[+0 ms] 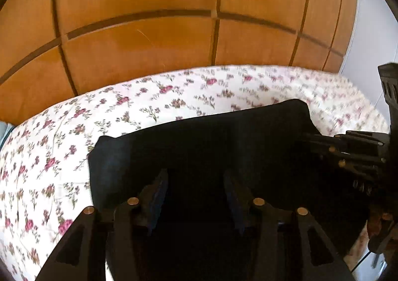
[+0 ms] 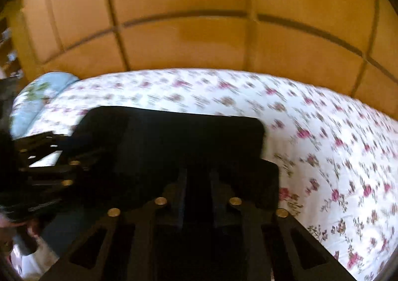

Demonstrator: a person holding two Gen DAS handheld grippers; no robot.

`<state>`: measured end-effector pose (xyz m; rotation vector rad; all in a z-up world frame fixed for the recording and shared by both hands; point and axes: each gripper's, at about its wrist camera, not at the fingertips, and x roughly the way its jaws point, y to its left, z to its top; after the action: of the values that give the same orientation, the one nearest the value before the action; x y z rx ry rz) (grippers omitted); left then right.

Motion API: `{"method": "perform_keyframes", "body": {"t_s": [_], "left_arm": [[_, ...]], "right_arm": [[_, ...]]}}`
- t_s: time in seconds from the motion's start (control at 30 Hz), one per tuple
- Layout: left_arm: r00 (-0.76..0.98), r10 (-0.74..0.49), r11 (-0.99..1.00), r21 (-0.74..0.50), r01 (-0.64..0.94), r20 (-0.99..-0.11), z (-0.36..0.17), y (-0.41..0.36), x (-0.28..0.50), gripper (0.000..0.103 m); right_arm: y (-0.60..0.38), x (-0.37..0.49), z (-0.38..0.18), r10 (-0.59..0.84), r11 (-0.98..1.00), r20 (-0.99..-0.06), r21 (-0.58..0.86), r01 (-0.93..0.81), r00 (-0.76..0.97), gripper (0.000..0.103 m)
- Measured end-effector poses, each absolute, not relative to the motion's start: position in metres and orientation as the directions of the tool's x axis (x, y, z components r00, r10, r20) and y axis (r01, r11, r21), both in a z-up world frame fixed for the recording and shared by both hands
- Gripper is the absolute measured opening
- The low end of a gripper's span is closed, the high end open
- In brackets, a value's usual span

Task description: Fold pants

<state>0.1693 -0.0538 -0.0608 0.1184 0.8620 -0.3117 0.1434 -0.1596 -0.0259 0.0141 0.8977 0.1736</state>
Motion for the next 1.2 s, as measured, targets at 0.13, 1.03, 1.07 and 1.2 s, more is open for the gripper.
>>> {"method": "perform_keyframes", "body": {"t_s": [0.13,1.03,1.07,1.2], "left_arm": [[0.616,-0.231,0.952,-0.045,0.302,-0.753,-0.072,-0.056,0.183,0.055],[0.664,-0.221,0.964,-0.055,0.261,-0.715,-0.057,-0.023,0.120,0.055],[0.664,-0.219,0.964,-0.056,0.258,-0.715,-0.057,-0.022,0.118,0.055],[0.664,-0.214,0.967,-0.057,0.250,-0.716,-0.055,-0.019,0.111,0.055]], "right_arm": [[-0.181,0.148,-0.041,0.207,0.976,-0.740,0.200,-0.085,0.640,0.000],[-0.186,0.068,-0.035,0.082,0.986,-0.663,0.163,0.036,0.744,0.029],[-0.188,0.065,-0.036,0.091,0.983,-0.661,0.179,0.038,0.745,0.029],[-0.189,0.061,-0.037,0.094,0.982,-0.661,0.186,0.042,0.744,0.030]]}}
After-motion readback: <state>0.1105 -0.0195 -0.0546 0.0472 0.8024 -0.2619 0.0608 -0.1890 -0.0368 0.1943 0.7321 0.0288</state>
